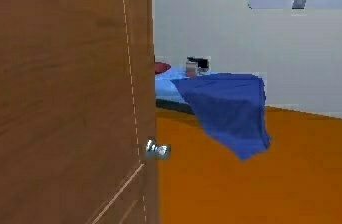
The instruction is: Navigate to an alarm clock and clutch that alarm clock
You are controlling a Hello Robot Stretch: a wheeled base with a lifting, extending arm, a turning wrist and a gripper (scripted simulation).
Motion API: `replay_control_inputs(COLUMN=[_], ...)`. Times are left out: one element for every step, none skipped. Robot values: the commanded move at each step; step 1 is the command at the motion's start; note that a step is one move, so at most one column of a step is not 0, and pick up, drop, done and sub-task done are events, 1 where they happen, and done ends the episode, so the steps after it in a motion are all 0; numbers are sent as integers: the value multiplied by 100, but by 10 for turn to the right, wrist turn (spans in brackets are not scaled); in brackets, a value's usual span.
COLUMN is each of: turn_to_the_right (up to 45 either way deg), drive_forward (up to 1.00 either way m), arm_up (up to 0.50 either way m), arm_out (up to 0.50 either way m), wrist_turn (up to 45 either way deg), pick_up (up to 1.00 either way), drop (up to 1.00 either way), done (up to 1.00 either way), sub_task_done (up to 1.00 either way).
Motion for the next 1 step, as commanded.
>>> replay_control_inputs(turn_to_the_right=[450], drive_forward=[0], arm_up=[0], arm_out=[0], wrist_turn=[0], pick_up=[0], drop=[0], done=[0], sub_task_done=[0])
